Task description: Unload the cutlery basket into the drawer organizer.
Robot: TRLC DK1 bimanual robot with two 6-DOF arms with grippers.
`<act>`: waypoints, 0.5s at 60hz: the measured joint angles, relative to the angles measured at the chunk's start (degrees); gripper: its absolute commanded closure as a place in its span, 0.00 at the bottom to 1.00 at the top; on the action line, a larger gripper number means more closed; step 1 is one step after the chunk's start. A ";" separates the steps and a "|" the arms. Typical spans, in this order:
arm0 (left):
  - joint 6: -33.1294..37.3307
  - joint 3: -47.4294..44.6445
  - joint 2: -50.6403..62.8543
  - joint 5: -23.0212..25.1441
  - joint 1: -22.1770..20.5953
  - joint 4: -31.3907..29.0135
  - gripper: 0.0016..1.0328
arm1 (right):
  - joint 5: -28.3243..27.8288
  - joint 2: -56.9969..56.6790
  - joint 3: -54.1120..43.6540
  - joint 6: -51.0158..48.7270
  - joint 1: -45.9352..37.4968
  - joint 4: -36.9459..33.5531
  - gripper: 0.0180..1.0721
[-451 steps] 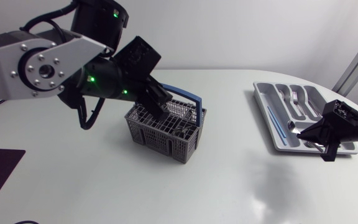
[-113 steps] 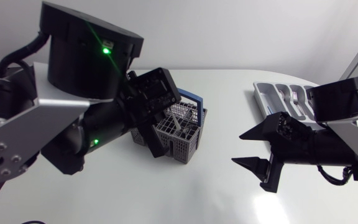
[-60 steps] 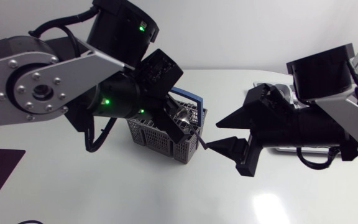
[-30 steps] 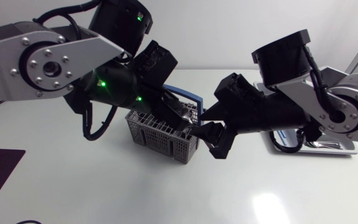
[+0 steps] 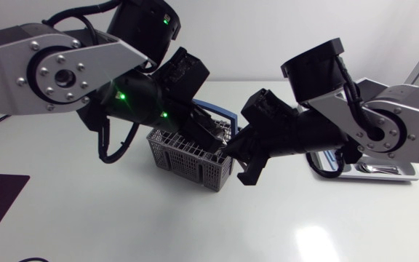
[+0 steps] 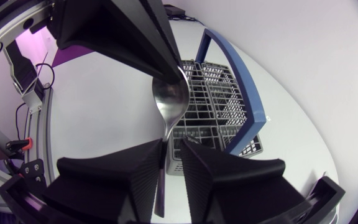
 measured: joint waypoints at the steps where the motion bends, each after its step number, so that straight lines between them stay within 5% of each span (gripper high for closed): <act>1: 0.00 0.00 0.02 -0.02 0.00 0.00 0.96 | 0.00 0.02 0.00 0.00 0.02 0.00 0.91; 18: -0.07 0.02 0.11 0.00 0.00 -0.04 0.94 | -0.17 0.15 0.00 0.07 0.02 0.00 0.95; 30: -0.90 0.28 0.13 1.11 0.26 -0.31 0.63 | -0.42 0.15 0.00 0.20 0.02 -0.07 0.95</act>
